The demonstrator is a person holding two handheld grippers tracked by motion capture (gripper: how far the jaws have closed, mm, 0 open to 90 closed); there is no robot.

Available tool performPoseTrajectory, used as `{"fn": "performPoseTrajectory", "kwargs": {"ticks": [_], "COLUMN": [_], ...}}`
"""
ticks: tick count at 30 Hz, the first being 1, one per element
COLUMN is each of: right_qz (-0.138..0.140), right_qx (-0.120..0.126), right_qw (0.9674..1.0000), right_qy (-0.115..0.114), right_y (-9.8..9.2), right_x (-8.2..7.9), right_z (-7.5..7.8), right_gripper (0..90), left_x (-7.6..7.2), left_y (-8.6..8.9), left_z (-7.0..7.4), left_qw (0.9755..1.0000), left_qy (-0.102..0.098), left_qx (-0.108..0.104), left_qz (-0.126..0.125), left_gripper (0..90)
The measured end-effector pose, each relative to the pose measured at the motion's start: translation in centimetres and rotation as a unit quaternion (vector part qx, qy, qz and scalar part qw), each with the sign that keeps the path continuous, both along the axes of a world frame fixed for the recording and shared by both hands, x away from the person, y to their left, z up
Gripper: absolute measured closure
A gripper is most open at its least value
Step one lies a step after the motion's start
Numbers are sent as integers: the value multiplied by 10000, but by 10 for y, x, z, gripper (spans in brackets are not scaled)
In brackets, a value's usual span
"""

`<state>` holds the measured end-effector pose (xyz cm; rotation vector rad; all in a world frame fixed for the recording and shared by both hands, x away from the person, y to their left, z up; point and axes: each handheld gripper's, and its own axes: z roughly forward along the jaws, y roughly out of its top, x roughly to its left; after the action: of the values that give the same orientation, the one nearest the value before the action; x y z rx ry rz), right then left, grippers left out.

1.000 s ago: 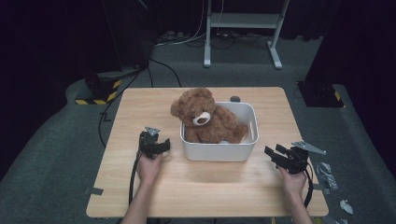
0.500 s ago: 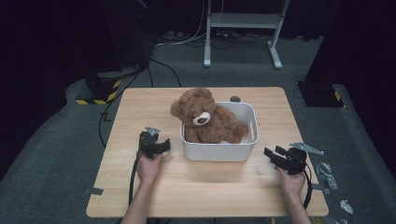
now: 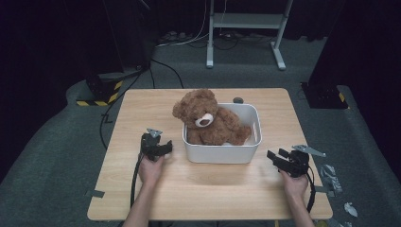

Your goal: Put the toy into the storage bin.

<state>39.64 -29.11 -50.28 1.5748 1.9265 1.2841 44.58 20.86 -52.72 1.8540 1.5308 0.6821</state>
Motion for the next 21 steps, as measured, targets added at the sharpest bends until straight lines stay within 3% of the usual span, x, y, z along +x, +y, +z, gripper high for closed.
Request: {"fn": "performPoseTrajectory", "kwargs": {"ticks": [21], "right_qz": [-178], "right_qx": [-478], "right_qw": [9986], "right_qy": [106], "right_y": [0], "right_x": [4], "right_z": [-10], "right_gripper": [377], "left_x": [0], "left_y": [0], "left_z": [0], "left_qw": [10000], "left_qy": [1], "left_qx": [1], "left_qz": [0], "left_gripper": [288]}}
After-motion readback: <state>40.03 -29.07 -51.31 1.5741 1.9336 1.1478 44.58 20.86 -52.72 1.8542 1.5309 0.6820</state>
